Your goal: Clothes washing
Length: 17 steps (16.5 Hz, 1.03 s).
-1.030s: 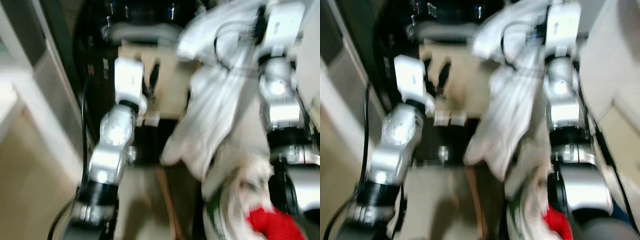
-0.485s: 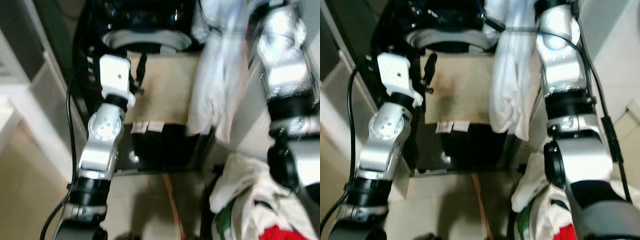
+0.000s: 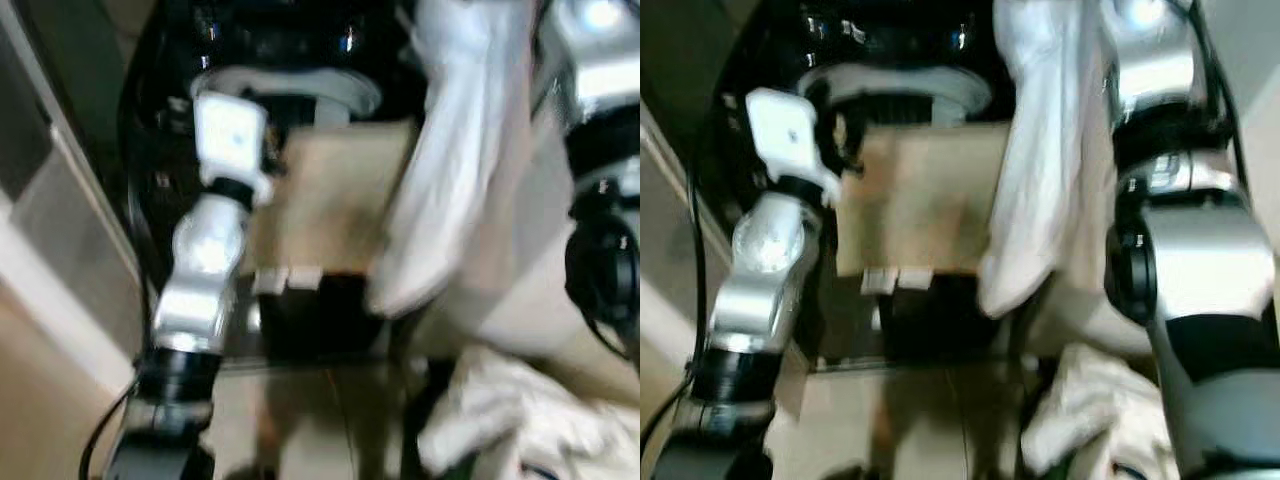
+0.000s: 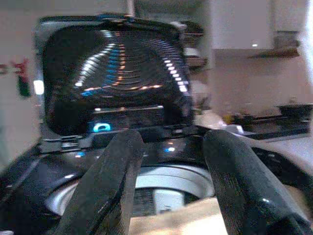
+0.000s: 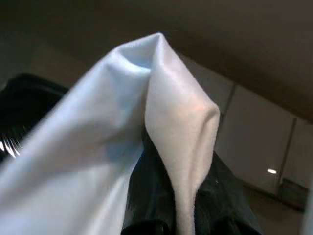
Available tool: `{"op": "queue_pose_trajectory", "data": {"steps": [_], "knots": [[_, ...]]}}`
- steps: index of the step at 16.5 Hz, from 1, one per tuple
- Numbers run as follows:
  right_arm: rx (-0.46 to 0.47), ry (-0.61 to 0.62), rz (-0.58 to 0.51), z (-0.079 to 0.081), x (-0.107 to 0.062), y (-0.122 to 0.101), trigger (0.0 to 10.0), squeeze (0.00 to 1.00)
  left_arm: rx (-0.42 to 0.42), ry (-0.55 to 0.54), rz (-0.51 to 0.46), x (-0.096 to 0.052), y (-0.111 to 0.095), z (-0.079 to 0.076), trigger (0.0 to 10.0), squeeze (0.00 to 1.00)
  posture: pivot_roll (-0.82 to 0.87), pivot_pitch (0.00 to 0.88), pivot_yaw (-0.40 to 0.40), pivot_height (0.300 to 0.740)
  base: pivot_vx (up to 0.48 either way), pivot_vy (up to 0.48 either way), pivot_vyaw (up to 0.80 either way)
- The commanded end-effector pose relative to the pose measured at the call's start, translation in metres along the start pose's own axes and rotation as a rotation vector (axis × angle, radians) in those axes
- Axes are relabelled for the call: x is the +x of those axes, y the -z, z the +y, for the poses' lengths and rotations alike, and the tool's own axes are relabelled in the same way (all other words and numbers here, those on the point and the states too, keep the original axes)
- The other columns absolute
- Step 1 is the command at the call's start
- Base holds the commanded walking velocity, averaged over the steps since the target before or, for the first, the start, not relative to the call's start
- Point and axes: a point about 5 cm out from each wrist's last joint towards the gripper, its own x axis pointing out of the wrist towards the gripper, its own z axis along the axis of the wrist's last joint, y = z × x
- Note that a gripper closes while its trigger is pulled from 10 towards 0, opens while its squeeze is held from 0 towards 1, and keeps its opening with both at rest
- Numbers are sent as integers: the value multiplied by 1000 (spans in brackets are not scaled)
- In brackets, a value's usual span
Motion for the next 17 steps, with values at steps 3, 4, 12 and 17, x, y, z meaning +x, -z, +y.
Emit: {"op": "queue_pose_trajectory", "data": {"steps": [3, 4, 12, 17], "knots": [[-57, -3, -14, -10, 15, -18, 0, 0, -7, -6, -38, 3, -10, -6, 10000, 0, -17, 0, -71, 740, 381, 290, 0], [-68, -7, -5, -11, 18, -22, 0, 0, -5, -8, -39, 3, -10, -6, 10000, 0, -8, 0, -77, 740, 382, 289, 0], [-181, -12, 36, -12, 37, -47, 0, 0, 29, -21, -42, -1, -11, -8, 10000, 0, 39, 0, -128, 740, 382, 290, 0], [-513, -9, 355, -14, 11, 16, 0, 0, 126, 183, -20, -7, -14, -34, 10000, 0, 111, 0, -153, 740, 271, 52, 0]]}}
